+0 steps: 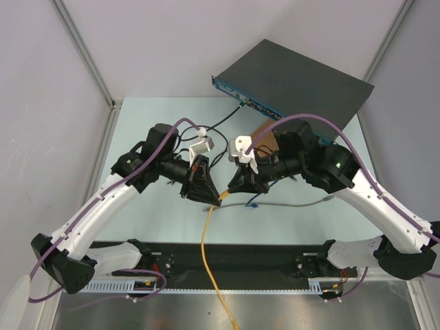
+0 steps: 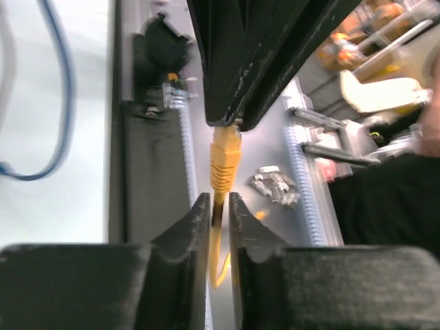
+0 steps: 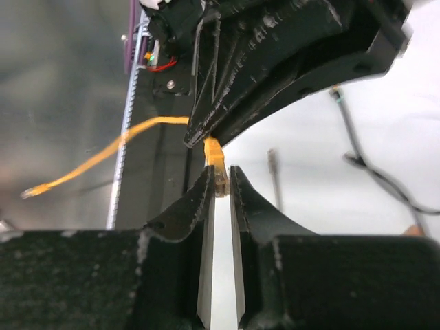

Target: Insert the plug into the switch port

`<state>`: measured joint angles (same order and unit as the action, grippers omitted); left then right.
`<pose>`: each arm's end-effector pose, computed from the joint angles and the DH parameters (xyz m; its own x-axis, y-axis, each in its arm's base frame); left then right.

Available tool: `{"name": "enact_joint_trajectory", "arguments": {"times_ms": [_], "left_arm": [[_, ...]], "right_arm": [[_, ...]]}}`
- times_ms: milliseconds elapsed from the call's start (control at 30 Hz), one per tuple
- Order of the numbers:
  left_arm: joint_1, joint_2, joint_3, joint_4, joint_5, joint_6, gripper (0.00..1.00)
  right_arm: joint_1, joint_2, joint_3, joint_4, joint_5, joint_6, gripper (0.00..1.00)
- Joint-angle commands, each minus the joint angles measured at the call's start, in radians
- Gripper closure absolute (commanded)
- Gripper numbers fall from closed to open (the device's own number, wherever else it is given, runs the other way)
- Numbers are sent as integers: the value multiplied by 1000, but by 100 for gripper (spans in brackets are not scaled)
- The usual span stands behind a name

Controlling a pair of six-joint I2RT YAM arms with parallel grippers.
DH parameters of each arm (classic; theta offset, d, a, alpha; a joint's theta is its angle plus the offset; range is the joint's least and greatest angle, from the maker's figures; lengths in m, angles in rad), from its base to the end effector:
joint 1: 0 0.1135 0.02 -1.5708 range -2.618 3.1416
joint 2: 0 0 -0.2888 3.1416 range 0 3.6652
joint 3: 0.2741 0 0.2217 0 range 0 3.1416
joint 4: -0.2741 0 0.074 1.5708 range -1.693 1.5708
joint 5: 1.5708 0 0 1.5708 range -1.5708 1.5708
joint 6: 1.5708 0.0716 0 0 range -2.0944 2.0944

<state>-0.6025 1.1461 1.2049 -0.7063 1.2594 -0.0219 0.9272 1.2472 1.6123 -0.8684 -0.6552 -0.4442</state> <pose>0.1155 -0.1622 0.3912 -0.5144 0.3456 -0.7848 0.7881 -0.1703 -0.5915 0.0975 0.2027 0.4565 0.1489 -0.3694 -0.9173 -0.9863 -0.1217 -0.1111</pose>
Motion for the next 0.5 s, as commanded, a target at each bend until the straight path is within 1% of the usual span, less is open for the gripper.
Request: {"name": "enact_joint_trajectory", "arguments": {"times_ms": [0, 33, 67, 100, 133, 167, 200, 233, 267, 300, 333, 367, 433, 467], "left_arm": [[-5, -52, 77, 76, -165, 2, 75], [-3, -65, 85, 82, -214, 10, 66], [-3, -84, 94, 103, -294, 14, 57], [-3, -123, 94, 122, -439, 7, 51], [-3, -141, 97, 132, -515, 19, 49], [-5, -154, 104, 133, -572, 52, 48], [-3, -178, 104, 136, -679, 103, 46], [-3, -189, 102, 134, -725, 121, 45], [-3, -200, 90, 151, -761, 138, 44], [-6, -232, 61, 192, -825, 189, 43], [-8, -249, 61, 192, -847, 189, 43], [-10, -269, 26, 250, -868, 209, 40], [-29, -301, -1, 316, -890, 275, 37], [-52, -301, -5, 324, -897, 315, 36]], "right_arm": [[-97, 53, 18, 12, -67, 126, 100], [-135, 67, 21, 32, -134, 169, 100], [-184, 81, 24, 45, -173, 217, 100], [-229, 113, 27, 60, -216, 281, 100], [-305, 129, 35, 92, -283, 396, 100], [-335, 142, 35, 118, -315, 462, 100], [-359, 159, 32, 144, -342, 520, 100], [-408, 162, 28, 222, -386, 648, 100], [-421, 162, -1, 270, -409, 715, 100], [-444, 158, -46, 376, -449, 865, 100], [-444, 156, -46, 378, -449, 866, 100], [-455, 153, -96, 494, -484, 995, 100], [-456, 140, -133, 630, -506, 1144, 100], [-453, 136, -161, 670, -512, 1188, 100]]}}
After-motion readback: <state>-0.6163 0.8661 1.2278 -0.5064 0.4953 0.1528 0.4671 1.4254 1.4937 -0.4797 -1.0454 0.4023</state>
